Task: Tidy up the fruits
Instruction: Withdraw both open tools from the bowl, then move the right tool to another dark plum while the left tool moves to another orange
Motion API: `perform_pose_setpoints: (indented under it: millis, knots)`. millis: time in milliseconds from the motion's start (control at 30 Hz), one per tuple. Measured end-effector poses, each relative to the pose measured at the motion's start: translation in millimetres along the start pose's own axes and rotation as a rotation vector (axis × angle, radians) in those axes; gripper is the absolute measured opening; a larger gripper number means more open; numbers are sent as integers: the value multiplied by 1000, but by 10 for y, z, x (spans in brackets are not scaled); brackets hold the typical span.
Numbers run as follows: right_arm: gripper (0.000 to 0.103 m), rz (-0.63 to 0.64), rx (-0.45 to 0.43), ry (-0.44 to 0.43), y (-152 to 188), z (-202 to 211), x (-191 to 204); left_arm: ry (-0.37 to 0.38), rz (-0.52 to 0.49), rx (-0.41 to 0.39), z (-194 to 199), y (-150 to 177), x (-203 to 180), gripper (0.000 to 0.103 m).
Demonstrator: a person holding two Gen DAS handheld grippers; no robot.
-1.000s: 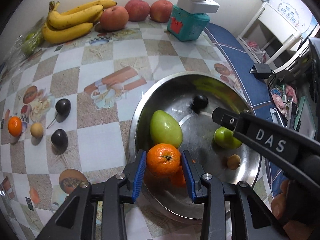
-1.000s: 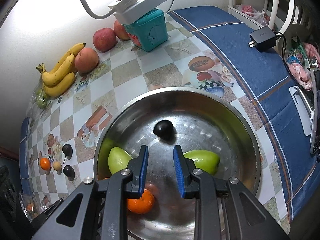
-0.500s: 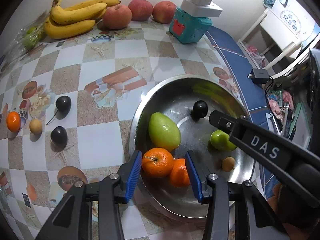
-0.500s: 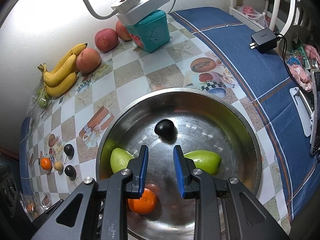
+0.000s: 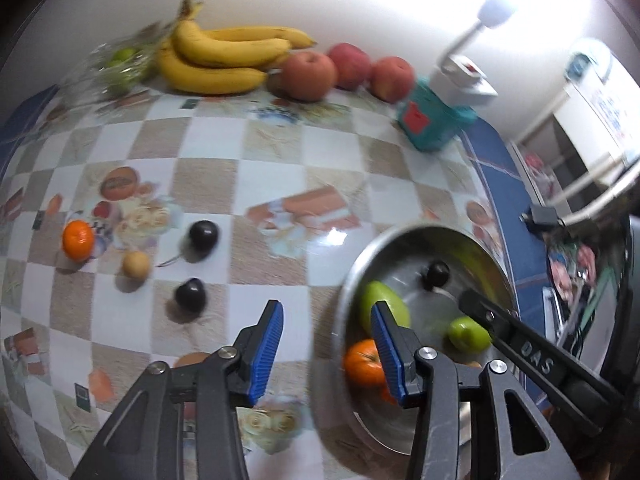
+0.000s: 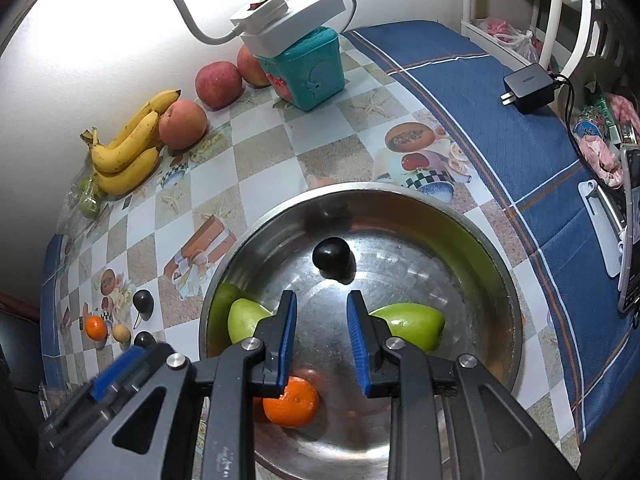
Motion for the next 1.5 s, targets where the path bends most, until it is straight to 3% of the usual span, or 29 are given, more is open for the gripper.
perform_pose_setpoints:
  millis: [100,133,367,533,633,800,867,1000,1133,1500]
  knots:
    - [35,10,21,31,6,-56,38,-20,57,2,2,-32,176,59]
    - [42,12,24,37,14,-72,48,-28,71,3,-4,-38,219,60]
    - [64,26,26,54,48,-107,90,-67,171,14,-73,-39,514,85]
    - [68,32,35,67,56,-145,101,-84,204,14,-112,-36,627,98]
    - [81,34,28,70,56,-147,107,-90,210,16,-132,-37,648,100]
    - [83,39,17,74,58,-141,123,-114,214,13,-147,-26,678,103]
    - [91,37,16,74,59,-147,123,-119,220,9,-149,-22,695,103]
    - [92,34,10,65,58,-150,124,-117,243,8,-163,-17,741,103]
    - [103,44,-2,81,50,-143,137,-138,248,8,-172,-10,778,103]
    - [103,50,-13,44,48,-124,208,-176,203,-30,-44,-83,785,103]
Point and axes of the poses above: each gripper's, at about its wrist camera, not at the fingertips, and z roughly against the way its jaws point, x to its left, y to its underside, the point moved 3 cm from there along -z, roughly the way its jaws point, and after that the axes turned 8 degrees about x, right-handed, at the moved point
